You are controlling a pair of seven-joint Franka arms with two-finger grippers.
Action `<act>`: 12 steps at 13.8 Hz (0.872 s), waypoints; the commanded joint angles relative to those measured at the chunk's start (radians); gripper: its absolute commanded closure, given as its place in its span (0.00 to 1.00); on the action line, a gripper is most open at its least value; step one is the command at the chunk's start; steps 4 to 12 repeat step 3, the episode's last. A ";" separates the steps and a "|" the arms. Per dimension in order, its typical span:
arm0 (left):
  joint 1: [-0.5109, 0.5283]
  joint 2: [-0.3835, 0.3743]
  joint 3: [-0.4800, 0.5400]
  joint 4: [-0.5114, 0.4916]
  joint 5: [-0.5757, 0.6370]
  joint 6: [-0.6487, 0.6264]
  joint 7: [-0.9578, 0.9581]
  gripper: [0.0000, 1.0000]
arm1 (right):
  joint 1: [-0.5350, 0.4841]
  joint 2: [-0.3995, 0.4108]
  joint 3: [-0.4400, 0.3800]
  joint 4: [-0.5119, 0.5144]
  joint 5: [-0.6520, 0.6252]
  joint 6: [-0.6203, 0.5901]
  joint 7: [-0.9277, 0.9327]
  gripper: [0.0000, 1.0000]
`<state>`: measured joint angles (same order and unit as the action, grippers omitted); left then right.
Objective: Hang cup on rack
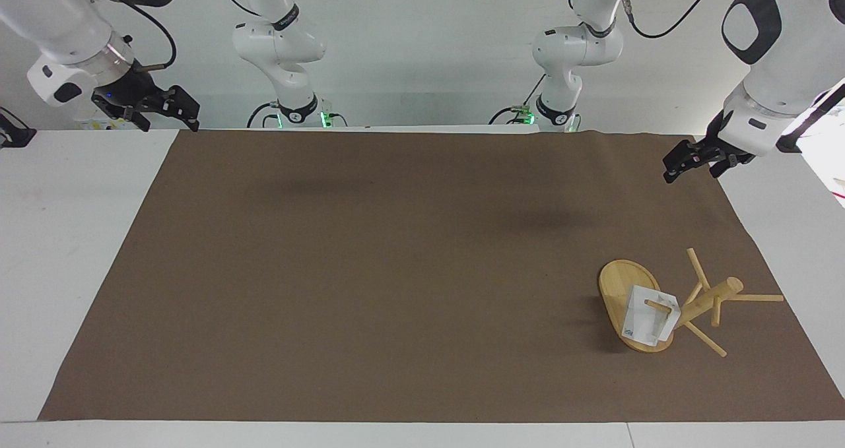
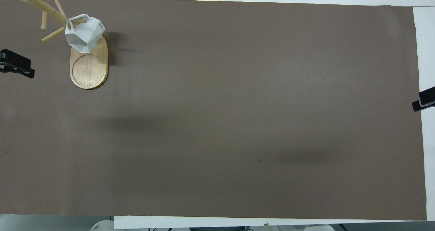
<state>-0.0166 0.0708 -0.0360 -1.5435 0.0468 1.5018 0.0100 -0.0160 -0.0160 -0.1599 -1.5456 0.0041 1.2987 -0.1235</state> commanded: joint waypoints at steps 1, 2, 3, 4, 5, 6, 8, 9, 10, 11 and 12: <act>-0.013 0.012 0.004 0.034 0.021 -0.048 0.038 0.00 | 0.002 -0.025 0.002 -0.031 -0.010 0.016 0.012 0.00; -0.013 0.012 0.004 0.034 0.019 -0.048 0.038 0.00 | 0.002 -0.025 0.002 -0.031 -0.010 0.016 0.012 0.00; -0.013 0.010 0.004 0.034 0.013 -0.049 0.038 0.00 | 0.002 -0.025 0.002 -0.031 -0.010 0.016 0.012 0.00; -0.013 0.010 0.004 0.034 0.013 -0.049 0.038 0.00 | 0.002 -0.025 0.002 -0.031 -0.010 0.016 0.012 0.00; -0.013 0.010 0.004 0.034 0.013 -0.049 0.038 0.00 | 0.002 -0.025 0.002 -0.031 -0.010 0.016 0.012 0.00; -0.013 0.010 0.004 0.034 0.013 -0.049 0.038 0.00 | 0.002 -0.025 0.002 -0.031 -0.010 0.016 0.012 0.00; -0.013 0.010 0.004 0.034 0.013 -0.049 0.038 0.00 | 0.002 -0.025 0.002 -0.031 -0.010 0.016 0.012 0.00; -0.013 0.010 0.004 0.034 0.013 -0.049 0.038 0.00 | 0.002 -0.025 0.002 -0.031 -0.010 0.016 0.012 0.00; -0.013 0.010 0.004 0.034 0.013 -0.049 0.038 0.00 | 0.002 -0.025 0.002 -0.031 -0.010 0.016 0.012 0.00; -0.013 0.010 0.004 0.034 0.013 -0.049 0.038 0.00 | 0.002 -0.025 0.002 -0.031 -0.010 0.016 0.012 0.00; -0.013 0.010 0.004 0.034 0.013 -0.049 0.038 0.00 | 0.002 -0.025 0.002 -0.031 -0.010 0.016 0.012 0.00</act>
